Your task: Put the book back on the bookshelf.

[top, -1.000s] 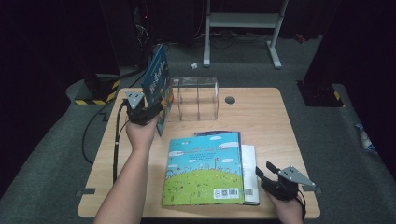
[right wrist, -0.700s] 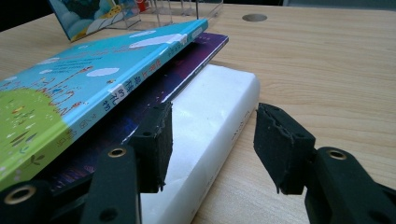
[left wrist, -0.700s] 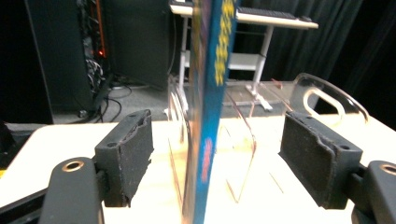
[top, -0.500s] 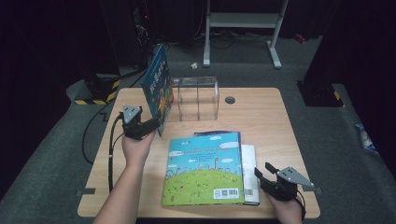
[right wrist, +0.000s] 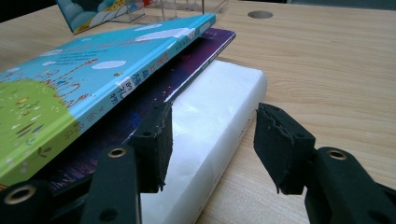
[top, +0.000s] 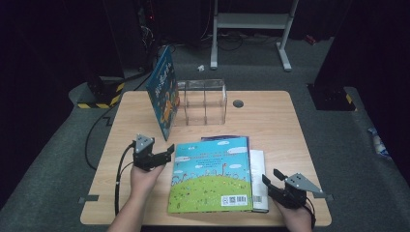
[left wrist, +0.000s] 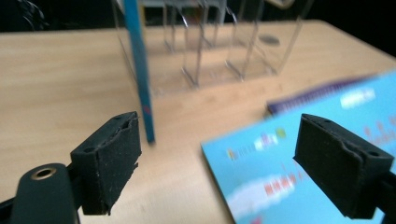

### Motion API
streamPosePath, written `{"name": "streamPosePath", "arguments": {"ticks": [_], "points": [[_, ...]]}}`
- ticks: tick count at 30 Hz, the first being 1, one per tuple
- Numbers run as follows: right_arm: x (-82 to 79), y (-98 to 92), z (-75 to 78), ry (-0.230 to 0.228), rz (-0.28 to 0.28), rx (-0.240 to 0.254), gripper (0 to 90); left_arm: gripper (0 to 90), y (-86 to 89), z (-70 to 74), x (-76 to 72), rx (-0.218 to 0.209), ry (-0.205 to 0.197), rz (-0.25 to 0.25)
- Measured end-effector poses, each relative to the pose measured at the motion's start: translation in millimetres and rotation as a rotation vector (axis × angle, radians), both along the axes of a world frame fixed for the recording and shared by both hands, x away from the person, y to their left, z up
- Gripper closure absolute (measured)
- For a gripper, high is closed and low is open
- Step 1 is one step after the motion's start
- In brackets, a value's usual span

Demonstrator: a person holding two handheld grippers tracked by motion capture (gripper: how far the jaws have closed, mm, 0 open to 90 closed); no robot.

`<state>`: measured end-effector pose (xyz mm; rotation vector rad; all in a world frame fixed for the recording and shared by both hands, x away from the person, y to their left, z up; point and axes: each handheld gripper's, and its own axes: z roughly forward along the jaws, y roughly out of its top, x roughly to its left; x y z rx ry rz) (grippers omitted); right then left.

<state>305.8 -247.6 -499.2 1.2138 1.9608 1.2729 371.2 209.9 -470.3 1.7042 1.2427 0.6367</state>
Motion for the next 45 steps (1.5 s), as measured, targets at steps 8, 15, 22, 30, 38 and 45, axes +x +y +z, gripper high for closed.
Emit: {"name": "streamPosePath", "arguments": {"ticks": [8,15,22,30,38,45], "points": [[0.4,1.7,-0.7,0.003,0.01,-0.012,46.9,14.7,-10.6,-35.0,-28.7,0.0,0.165,-0.092],[-3.0,9.3,8.3,-0.015,0.021,-0.036,45.3,10.9,-28.2,-51.1,-46.9,-0.02,0.244,-0.18],[-0.2,35.8,33.4,-0.04,0.054,-0.055,41.2,10.4,-27.2,-53.9,-47.0,-0.078,0.286,-0.189],[15.5,68.0,41.4,-0.028,0.072,-0.045,33.1,9.6,-30.2,-53.8,-51.0,-0.094,0.305,-0.227],[13.1,69.1,24.8,0.102,0.115,-0.024,30.6,7.9,-31.4,-53.7,-51.1,-0.09,0.305,-0.227],[14.7,73.2,20.3,0.137,0.128,-0.027,27.5,4.2,-35.0,-53.4,-50.4,-0.077,0.309,-0.222]]}}
